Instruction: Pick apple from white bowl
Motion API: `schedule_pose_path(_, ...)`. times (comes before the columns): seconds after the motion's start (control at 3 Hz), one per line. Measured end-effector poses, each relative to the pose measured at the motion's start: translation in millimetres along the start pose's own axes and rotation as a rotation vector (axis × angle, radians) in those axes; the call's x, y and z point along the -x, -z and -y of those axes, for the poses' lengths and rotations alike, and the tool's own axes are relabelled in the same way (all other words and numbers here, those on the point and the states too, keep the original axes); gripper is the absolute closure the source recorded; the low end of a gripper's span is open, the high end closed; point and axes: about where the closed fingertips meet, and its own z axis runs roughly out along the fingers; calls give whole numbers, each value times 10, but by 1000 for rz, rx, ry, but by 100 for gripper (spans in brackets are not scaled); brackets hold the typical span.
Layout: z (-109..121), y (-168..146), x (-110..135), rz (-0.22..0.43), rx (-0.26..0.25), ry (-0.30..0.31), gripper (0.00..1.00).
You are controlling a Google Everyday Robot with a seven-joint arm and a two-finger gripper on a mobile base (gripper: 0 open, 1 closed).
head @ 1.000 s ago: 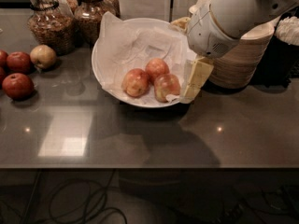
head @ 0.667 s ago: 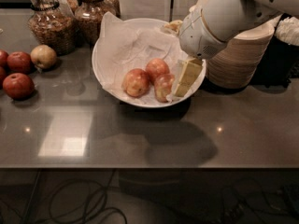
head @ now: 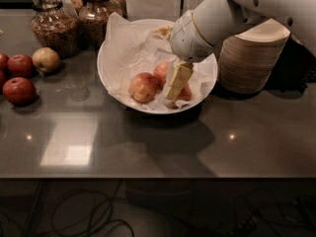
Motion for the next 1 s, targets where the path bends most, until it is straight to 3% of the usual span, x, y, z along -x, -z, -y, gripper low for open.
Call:
schedule_pose_path(0.33,-2,-207,133,31,51,35,6)
schedule_pose_path(1.0,-51,-601,36,18,123,50,12)
